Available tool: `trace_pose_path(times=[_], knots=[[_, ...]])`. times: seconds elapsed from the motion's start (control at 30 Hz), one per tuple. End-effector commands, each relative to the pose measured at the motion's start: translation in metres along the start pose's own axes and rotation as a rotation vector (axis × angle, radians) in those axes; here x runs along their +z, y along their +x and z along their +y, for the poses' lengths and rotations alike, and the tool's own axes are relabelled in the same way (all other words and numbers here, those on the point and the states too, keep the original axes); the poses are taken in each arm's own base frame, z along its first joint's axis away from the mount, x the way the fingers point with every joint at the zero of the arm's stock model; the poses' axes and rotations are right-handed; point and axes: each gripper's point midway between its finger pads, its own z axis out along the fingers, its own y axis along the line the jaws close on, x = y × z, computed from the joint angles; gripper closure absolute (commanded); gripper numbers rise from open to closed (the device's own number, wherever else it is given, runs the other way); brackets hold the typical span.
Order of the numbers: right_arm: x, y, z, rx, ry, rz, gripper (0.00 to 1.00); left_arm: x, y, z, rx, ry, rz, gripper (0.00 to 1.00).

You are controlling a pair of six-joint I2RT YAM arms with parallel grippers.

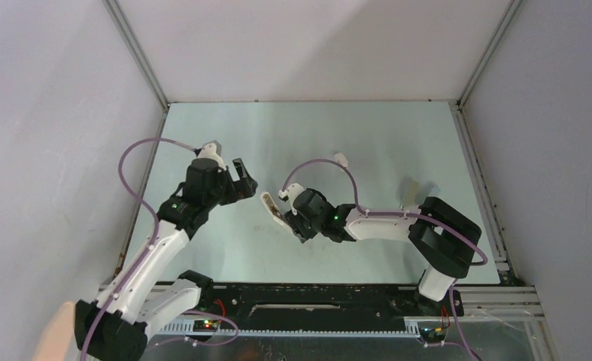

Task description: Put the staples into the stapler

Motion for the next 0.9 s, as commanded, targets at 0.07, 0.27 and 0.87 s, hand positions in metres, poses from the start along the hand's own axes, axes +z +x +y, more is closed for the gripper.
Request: trace_pose_path(times=[0.07, 0.27, 0.87], knots=[[0.009, -0.011, 0.000, -0.039, -0.024, -0.079, 0.53, 0.031, -0.001, -0.031, -0.103, 0.126, 0.024, 0.06], [0.014, -0.011, 0.002, -0.049, -0.042, -0.093, 0.60, 0.056, 0.013, -0.035, -0.122, 0.137, 0.096, 0.18], [0.016, -0.008, 0.002, -0.051, -0.037, -0.095, 0.85, 0.072, 0.055, -0.046, -0.166, 0.216, 0.217, 0.66]])
